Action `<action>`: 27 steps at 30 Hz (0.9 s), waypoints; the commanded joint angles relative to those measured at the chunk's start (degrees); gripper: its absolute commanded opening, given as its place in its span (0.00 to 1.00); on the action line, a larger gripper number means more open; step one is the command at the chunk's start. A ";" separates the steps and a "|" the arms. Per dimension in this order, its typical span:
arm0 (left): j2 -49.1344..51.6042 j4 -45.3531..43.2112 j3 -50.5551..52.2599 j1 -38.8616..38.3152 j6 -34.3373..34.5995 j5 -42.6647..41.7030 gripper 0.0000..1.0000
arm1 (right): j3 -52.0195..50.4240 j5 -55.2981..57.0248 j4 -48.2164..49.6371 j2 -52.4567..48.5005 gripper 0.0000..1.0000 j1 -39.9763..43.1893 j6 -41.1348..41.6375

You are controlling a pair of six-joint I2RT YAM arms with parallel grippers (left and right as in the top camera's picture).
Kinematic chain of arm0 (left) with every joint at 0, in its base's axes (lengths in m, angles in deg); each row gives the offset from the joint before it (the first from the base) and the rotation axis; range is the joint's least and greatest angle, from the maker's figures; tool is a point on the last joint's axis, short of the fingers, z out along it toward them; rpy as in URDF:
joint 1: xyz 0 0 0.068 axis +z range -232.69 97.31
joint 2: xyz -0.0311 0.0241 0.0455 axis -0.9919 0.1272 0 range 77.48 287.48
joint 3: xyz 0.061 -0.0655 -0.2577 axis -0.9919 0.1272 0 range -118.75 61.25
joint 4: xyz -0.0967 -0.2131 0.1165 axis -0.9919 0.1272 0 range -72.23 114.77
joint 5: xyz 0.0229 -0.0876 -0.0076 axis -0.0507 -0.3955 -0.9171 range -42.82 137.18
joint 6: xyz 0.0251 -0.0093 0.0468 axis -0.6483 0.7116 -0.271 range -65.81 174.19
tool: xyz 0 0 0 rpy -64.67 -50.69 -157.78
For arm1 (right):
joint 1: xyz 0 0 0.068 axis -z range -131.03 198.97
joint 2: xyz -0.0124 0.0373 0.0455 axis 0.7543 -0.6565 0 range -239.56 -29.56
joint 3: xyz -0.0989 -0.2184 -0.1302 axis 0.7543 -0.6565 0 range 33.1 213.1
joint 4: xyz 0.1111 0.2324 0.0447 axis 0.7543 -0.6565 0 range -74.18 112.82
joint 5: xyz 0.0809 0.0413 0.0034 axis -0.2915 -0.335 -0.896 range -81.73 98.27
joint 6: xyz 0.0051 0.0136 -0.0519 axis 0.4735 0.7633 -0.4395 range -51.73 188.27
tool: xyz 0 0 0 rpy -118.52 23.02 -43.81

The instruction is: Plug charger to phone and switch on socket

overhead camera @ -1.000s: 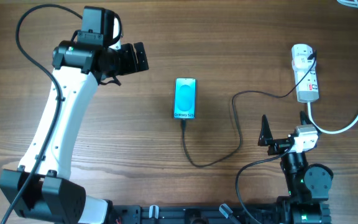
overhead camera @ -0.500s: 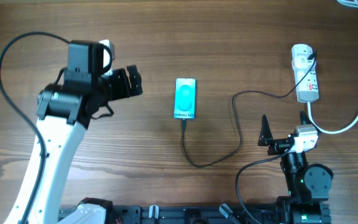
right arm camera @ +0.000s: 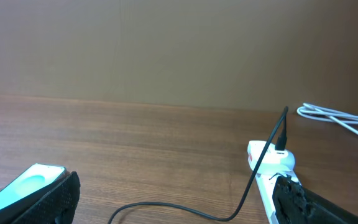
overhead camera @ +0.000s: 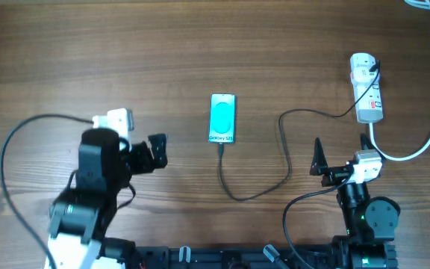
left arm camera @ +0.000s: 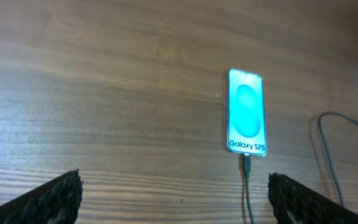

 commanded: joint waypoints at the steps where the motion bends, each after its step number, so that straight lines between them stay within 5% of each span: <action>1: -8.79 -0.20 5.03 0.37 -1.86 2.78 1.00 | -0.13 0.33 0.17 0.61 1.00 0.17 0.31; 9: -19.85 -1.70 12.55 0.37 -3.87 2.73 1.00 | -0.13 0.33 0.17 0.61 1.00 0.17 0.33; 20: -37.33 -18.25 31.10 3.63 -3.82 -4.85 1.00 | -0.13 0.33 0.17 0.61 1.00 0.17 0.33; 27: -43.98 -20.33 33.42 5.79 -3.85 -5.01 1.00 | -0.13 0.33 0.17 0.61 1.00 0.17 0.31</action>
